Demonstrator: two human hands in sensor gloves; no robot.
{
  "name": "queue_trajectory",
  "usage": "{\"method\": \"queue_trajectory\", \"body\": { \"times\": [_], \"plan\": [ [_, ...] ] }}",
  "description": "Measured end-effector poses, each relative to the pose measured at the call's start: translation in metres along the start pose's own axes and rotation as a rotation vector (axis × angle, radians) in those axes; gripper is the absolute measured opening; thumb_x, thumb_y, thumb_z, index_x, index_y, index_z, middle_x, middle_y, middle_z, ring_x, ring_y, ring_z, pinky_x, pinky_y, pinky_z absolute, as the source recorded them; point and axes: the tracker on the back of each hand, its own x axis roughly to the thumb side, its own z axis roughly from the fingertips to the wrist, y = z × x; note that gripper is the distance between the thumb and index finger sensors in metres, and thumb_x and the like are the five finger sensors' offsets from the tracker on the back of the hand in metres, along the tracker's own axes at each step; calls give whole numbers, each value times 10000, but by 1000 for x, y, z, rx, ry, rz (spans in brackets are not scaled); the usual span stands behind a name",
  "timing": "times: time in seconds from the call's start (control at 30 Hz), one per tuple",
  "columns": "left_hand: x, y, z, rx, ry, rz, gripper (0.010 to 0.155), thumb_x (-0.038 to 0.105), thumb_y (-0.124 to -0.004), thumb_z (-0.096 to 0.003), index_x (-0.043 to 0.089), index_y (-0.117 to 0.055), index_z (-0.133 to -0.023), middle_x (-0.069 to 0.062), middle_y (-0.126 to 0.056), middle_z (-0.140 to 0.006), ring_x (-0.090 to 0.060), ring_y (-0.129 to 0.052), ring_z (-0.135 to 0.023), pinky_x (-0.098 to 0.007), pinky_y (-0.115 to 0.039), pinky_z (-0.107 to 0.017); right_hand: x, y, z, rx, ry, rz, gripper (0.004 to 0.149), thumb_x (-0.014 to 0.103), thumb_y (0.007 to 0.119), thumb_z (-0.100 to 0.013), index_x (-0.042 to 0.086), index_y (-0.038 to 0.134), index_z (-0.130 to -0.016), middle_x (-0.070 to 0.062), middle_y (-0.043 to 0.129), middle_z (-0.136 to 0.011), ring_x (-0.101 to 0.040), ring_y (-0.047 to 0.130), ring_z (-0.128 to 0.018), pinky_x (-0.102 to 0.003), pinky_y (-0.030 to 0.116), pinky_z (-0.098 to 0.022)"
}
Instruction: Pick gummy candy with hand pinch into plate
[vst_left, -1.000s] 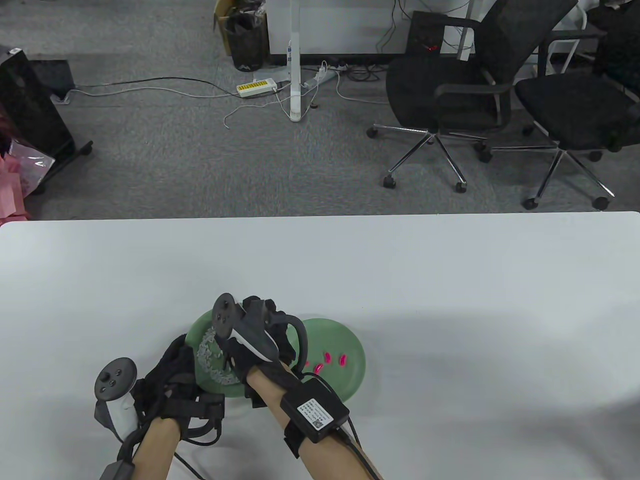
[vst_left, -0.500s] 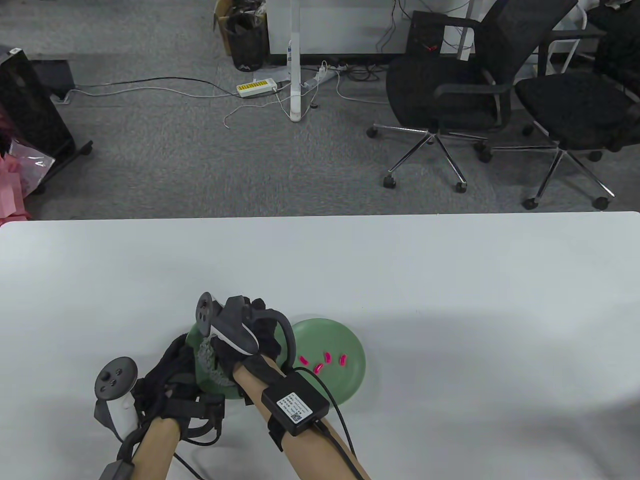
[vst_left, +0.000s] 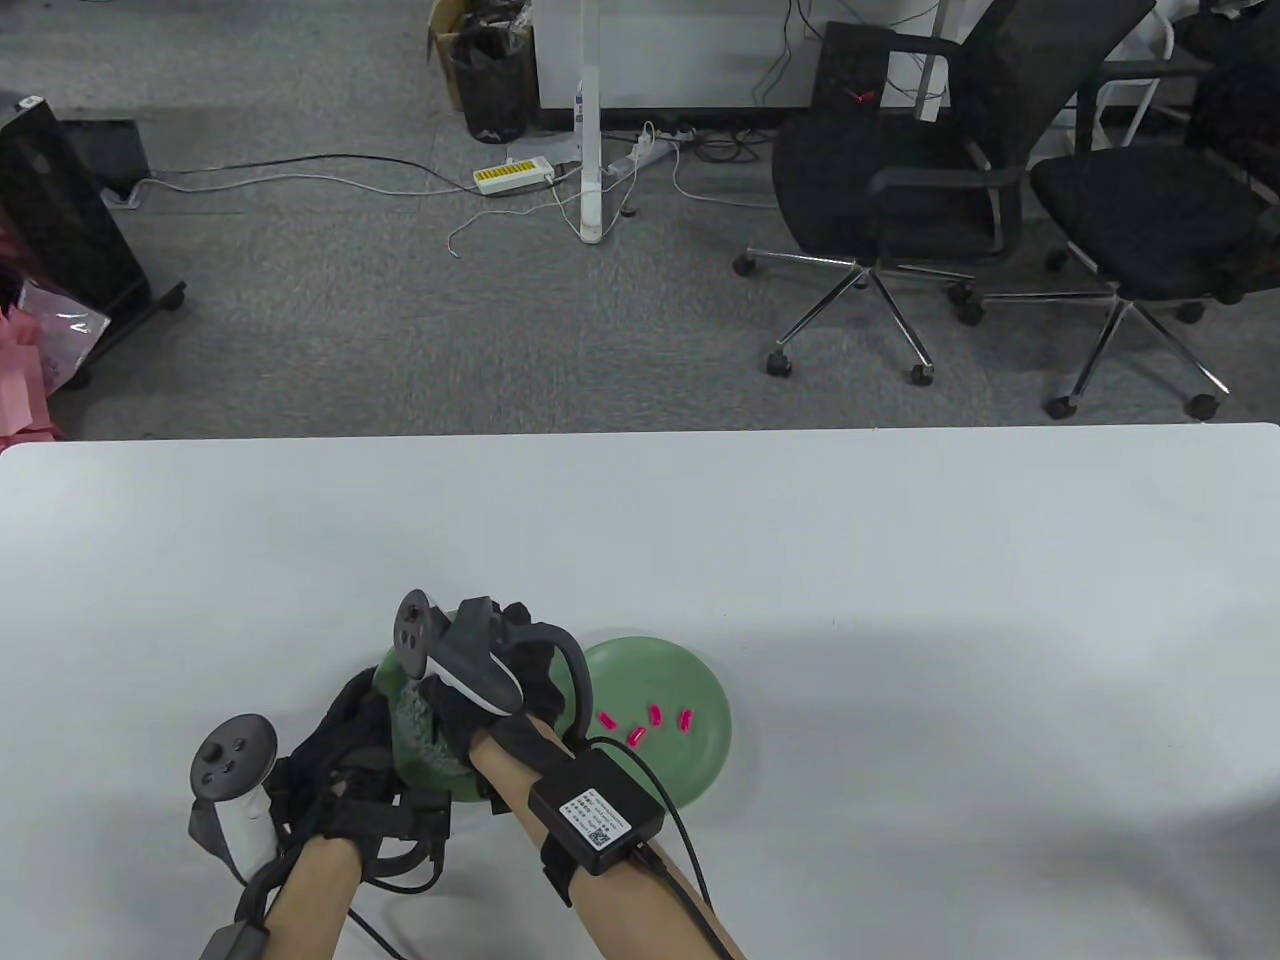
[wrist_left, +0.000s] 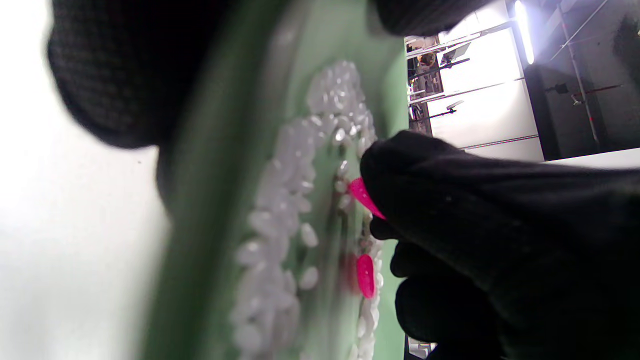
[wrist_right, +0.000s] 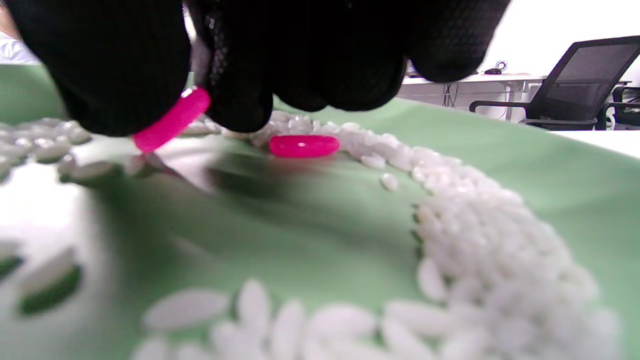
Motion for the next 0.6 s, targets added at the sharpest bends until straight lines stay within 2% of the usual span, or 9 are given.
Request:
{"method": "queue_trajectory", "body": {
  "times": [0.17,0.33,0.5,0.6],
  "plan": [
    [-1,-1,-2,-4,-5,-4,603,410,-691,-458,209,-716,-1025,-116,-1023,-718,-314,-1158,-324,-431,-945,-292,-5,-2,3,-1,-15,-38,455,479,892,-303,238,924,-687,27,838,-816,-271,841,-706,-509,709,-597],
    [-2,2,-4,0,8,24,604,406,-691,-459,201,-714,-1026,-115,-1024,-713,-311,-1159,-321,-429,-945,-289,-26,-18,8,-16,-2,-143,449,481,888,-308,237,924,-684,26,839,-814,-272,841,-703,-508,710,-595],
    [-6,8,-7,12,35,60,605,405,-692,-459,199,-712,-1028,-118,-1022,-717,-315,-1157,-323,-432,-943,-293,-82,-35,8,-61,78,-216,443,484,883,-313,237,926,-678,28,843,-809,-271,845,-698,-508,713,-592],
    [-6,11,-8,24,33,57,605,406,-692,-459,200,-712,-1028,-118,-1022,-717,-313,-1158,-323,-432,-943,-292,-124,-31,5,-20,119,-287,441,485,887,-313,236,930,-674,28,847,-806,-272,847,-697,-508,714,-591]
  ]
}}
